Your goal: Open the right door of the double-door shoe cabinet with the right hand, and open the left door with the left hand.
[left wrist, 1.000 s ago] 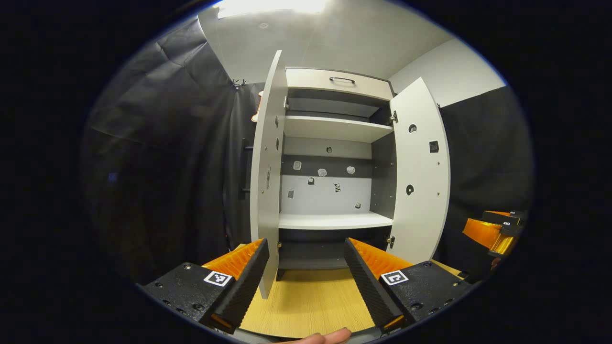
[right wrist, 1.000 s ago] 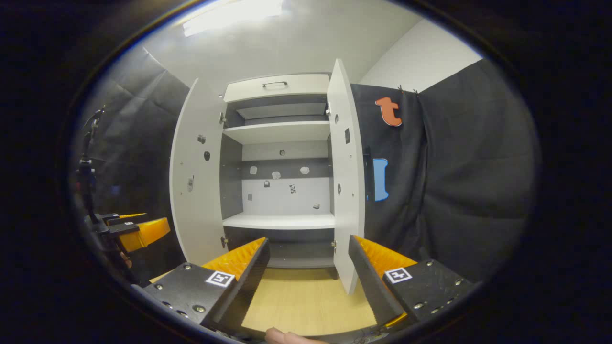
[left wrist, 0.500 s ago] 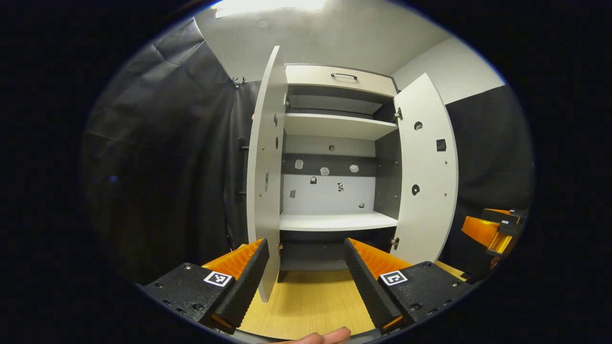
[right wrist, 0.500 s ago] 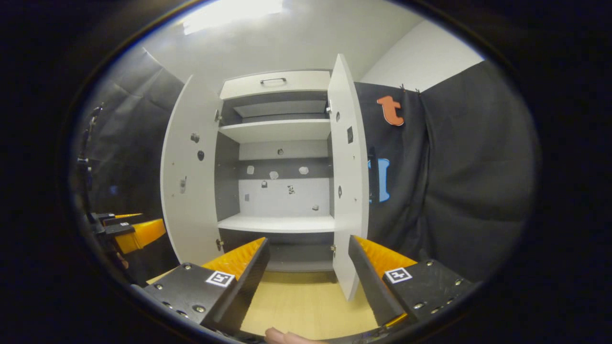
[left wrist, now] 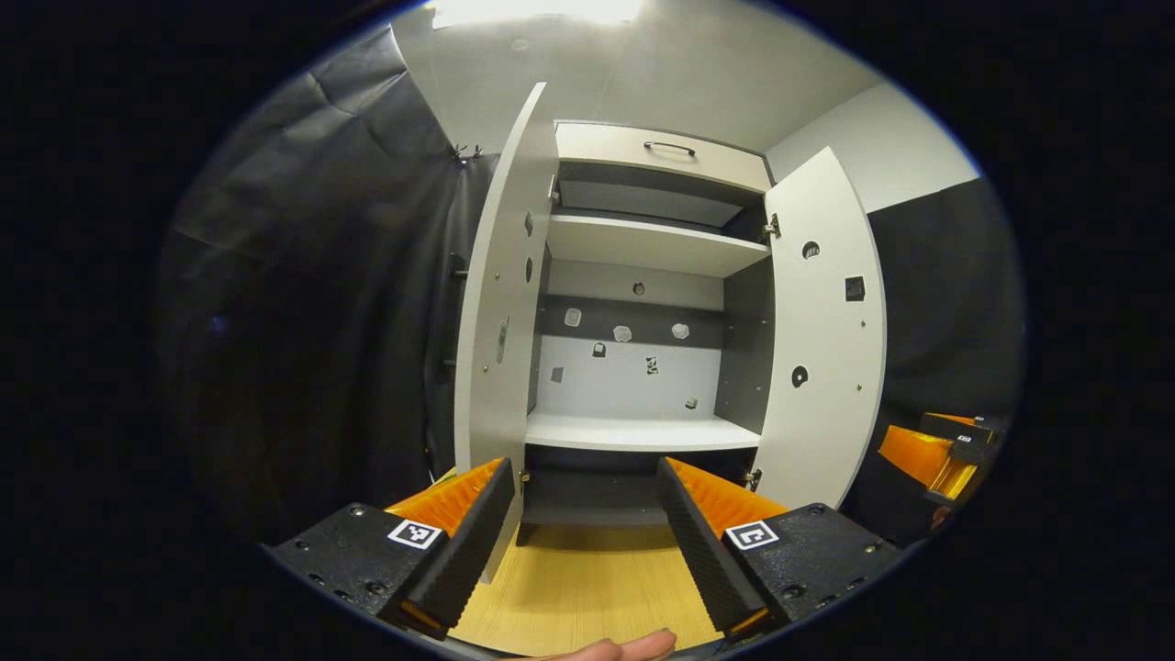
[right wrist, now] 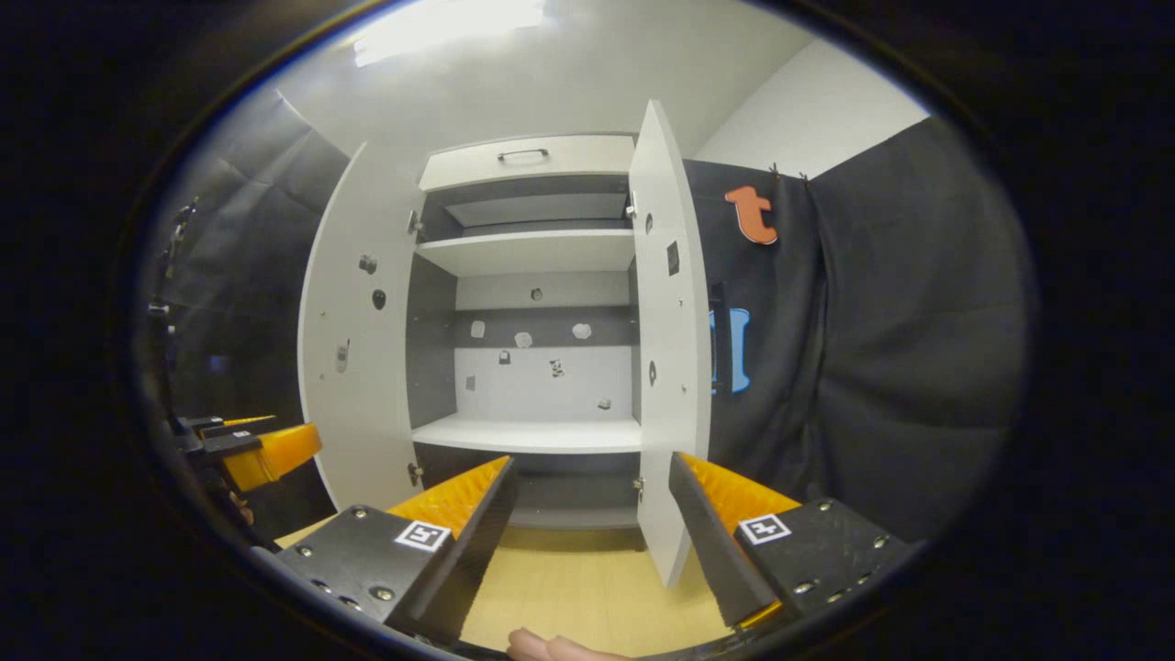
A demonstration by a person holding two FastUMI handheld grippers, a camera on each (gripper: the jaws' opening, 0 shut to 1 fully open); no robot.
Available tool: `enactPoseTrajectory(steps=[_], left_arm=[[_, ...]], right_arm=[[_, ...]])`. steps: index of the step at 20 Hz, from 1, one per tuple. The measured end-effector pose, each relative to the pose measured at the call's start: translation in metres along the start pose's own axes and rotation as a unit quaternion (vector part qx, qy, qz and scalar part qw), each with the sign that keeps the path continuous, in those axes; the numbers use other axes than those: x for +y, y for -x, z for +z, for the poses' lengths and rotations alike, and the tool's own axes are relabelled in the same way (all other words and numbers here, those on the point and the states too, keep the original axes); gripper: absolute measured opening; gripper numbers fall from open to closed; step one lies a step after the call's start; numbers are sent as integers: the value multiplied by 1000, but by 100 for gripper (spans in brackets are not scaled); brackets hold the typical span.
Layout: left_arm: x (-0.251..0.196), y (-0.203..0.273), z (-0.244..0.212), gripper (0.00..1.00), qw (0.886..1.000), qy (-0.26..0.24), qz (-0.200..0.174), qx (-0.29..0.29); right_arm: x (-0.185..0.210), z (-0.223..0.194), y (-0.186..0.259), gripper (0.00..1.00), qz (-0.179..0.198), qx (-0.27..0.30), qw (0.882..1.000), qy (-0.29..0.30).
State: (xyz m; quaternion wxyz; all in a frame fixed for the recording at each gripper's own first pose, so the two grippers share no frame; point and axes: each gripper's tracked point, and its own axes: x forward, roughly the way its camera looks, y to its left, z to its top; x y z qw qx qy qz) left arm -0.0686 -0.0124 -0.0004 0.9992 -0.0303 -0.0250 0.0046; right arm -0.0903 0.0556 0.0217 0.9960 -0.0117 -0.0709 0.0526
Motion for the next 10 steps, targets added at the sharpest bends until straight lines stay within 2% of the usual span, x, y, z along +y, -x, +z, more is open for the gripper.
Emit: enactPoseTrajectory(steps=[1, 10], left_arm=[[-7, -1, 0, 96, 1000, 1, -4, -2], [-51, 1, -7, 96, 1000, 13, 1, -2]], right_arm=[[-4, -1, 3, 98, -2, -1, 1000, 2], [-44, 1, 29, 98, -1, -15, 1000, -12]])
